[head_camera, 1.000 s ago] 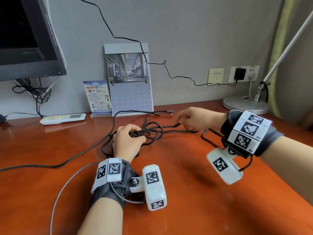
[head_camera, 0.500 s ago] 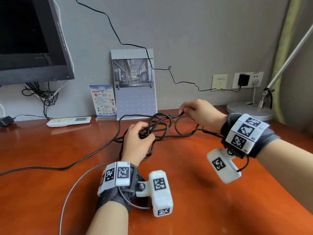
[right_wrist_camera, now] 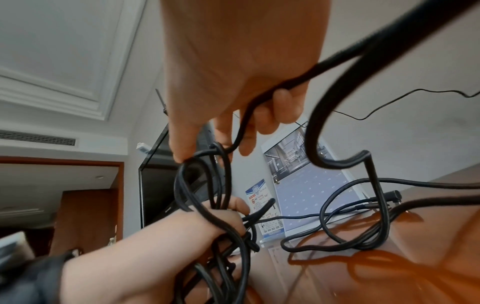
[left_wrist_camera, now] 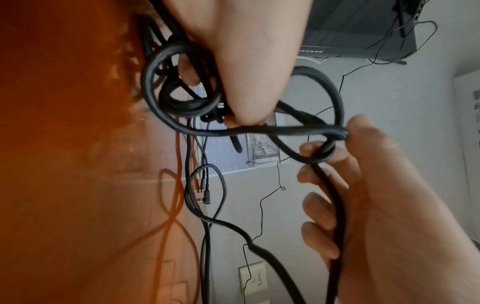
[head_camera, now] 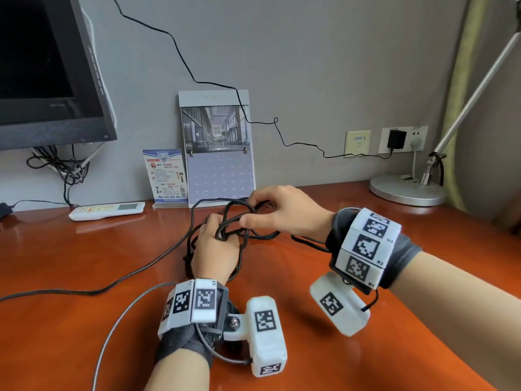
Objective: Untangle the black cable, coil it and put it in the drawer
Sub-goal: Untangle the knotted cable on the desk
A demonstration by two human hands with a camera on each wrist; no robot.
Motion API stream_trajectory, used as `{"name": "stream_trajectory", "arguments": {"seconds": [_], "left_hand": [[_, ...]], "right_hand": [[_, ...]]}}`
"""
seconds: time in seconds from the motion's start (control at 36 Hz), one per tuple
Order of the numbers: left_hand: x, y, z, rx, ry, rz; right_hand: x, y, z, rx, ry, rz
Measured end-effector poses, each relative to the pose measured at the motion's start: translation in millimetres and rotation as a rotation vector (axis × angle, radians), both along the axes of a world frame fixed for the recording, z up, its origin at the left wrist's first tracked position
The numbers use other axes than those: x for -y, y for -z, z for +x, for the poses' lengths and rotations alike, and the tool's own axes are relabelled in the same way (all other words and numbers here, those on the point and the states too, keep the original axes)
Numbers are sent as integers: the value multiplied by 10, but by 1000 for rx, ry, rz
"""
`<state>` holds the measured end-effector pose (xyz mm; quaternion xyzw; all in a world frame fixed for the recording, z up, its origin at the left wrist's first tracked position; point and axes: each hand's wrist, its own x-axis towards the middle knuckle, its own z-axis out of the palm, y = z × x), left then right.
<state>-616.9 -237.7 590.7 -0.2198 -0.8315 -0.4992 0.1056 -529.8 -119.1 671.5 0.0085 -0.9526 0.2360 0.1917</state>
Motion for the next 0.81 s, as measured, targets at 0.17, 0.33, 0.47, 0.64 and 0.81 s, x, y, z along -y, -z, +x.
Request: {"name": "stream_trajectory", "arguments": {"seconds": [0.17, 0.33, 0.47, 0.64, 0.81], "left_hand": [[16, -68, 64, 43, -107, -6], [64, -261, 188, -42, -63, -105], [218, -556, 270, -342, -249, -443], [87, -793, 291, -419, 53, -721], [20, -824, 126, -184, 245, -579]], "right_hand": [[54, 66, -45, -90, 128, 142], [-14, 122, -72, -73, 269, 129], [-36, 121, -59, -20, 275, 129], [4, 86, -74, 1, 266, 98], [-44, 193, -61, -73, 252, 45]]}}
